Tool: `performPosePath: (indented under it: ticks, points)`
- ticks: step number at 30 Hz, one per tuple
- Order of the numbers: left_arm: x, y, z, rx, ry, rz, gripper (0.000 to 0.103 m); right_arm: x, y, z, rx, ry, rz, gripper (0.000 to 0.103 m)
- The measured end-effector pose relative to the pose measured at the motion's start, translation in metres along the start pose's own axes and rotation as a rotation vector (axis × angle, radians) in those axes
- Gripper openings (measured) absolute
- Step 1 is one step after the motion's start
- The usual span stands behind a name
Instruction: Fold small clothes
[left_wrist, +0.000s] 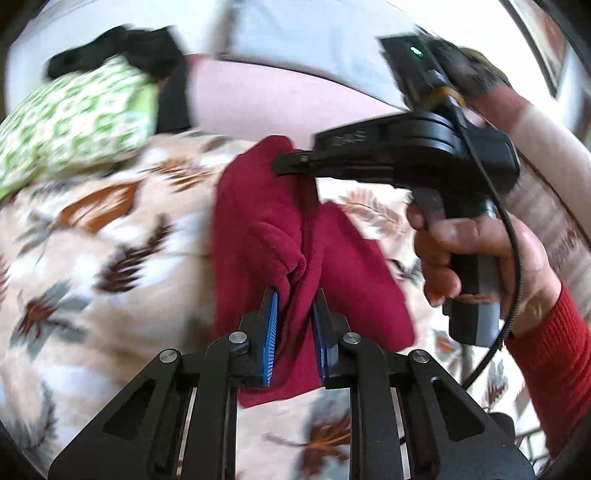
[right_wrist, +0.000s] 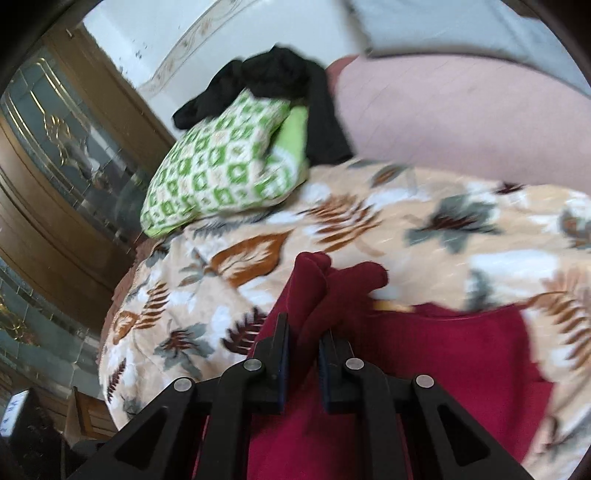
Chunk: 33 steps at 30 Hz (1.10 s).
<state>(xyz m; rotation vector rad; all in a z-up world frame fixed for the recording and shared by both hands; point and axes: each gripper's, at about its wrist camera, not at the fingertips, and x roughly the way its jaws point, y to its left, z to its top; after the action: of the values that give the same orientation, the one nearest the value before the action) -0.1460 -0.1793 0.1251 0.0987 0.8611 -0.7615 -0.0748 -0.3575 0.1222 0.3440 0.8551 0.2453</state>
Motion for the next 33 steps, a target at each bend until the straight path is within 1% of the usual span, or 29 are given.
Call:
performPosePath:
  ticks: [3,4,5,7,9,11,12,15,17,18,19,20,22,23,24,25,27,29,30,31,33]
  points:
    - [0.023,-0.037,0.000,0.057,0.031,-0.038,0.016,-0.023,-0.032,-0.006,0.009,-0.010,-0.056,0.012]
    - [0.031,-0.043,0.000,0.068,0.041,-0.047,0.016,-0.029,-0.046,-0.009,0.020,-0.011,-0.071,0.012]
    - [0.042,-0.057,-0.002,0.088,0.056,-0.060,0.016,-0.035,-0.060,-0.014,0.035,-0.014,-0.088,0.011]
    - [0.062,-0.075,-0.008,0.114,0.085,-0.071,0.016,-0.040,-0.081,-0.020,0.055,-0.013,-0.115,0.011]
    - [0.084,-0.085,-0.014,0.121,0.122,-0.079,0.016,-0.041,-0.103,-0.027,0.078,-0.010,-0.147,0.011]
    - [0.104,-0.092,-0.019,0.127,0.152,-0.075,0.016,-0.032,-0.123,-0.035,0.094,0.005,-0.202,0.011]
    - [0.112,-0.095,-0.021,0.136,0.163,-0.061,0.016,-0.027,-0.128,-0.037,0.098,0.016,-0.218,0.011]
    - [0.113,-0.096,-0.022,0.153,0.183,-0.043,0.016,0.003,-0.145,-0.049,0.114,0.085,-0.267,0.011]
    - [0.099,-0.096,-0.021,0.156,0.189,-0.060,0.016,0.008,-0.148,-0.052,0.129,0.082,-0.262,0.011]
    - [0.087,-0.094,-0.020,0.158,0.188,-0.079,0.019,0.004,-0.150,-0.052,0.152,0.065,-0.248,0.012]
    - [0.076,-0.092,-0.020,0.164,0.178,-0.087,0.022,-0.002,-0.153,-0.052,0.180,0.056,-0.233,0.015]
    - [0.063,-0.091,-0.020,0.171,0.159,-0.081,0.024,-0.012,-0.155,-0.053,0.211,0.044,-0.223,0.023]
    - [0.038,-0.078,-0.020,0.186,0.111,-0.042,0.026,-0.031,-0.152,-0.057,0.234,0.015,-0.207,0.031]
    - [0.030,-0.074,-0.020,0.186,0.098,-0.023,0.026,-0.048,-0.148,-0.061,0.245,-0.010,-0.173,0.036]
    - [0.021,-0.067,-0.020,0.181,0.080,0.010,0.026,-0.055,-0.142,-0.065,0.250,-0.019,-0.157,0.040]
    - [0.016,-0.060,-0.021,0.175,0.064,0.048,0.026,-0.067,-0.138,-0.070,0.257,-0.032,-0.138,0.047]
    - [0.013,-0.049,-0.022,0.160,0.053,0.094,0.026,-0.083,-0.128,-0.082,0.278,-0.053,-0.098,0.049]
    - [0.018,-0.034,-0.025,0.114,0.071,0.114,0.026,-0.091,-0.118,-0.097,0.305,-0.054,-0.042,0.051]
    - [0.023,-0.028,-0.026,0.093,0.079,0.118,0.026,-0.089,-0.113,-0.104,0.315,-0.041,-0.024,0.052]
    - [0.030,-0.024,-0.029,0.083,0.087,0.129,0.026,-0.085,-0.110,-0.110,0.323,-0.016,-0.026,0.055]
    - [0.040,-0.022,-0.036,0.081,0.105,0.156,0.026,-0.068,-0.102,-0.122,0.321,0.053,-0.035,0.055]
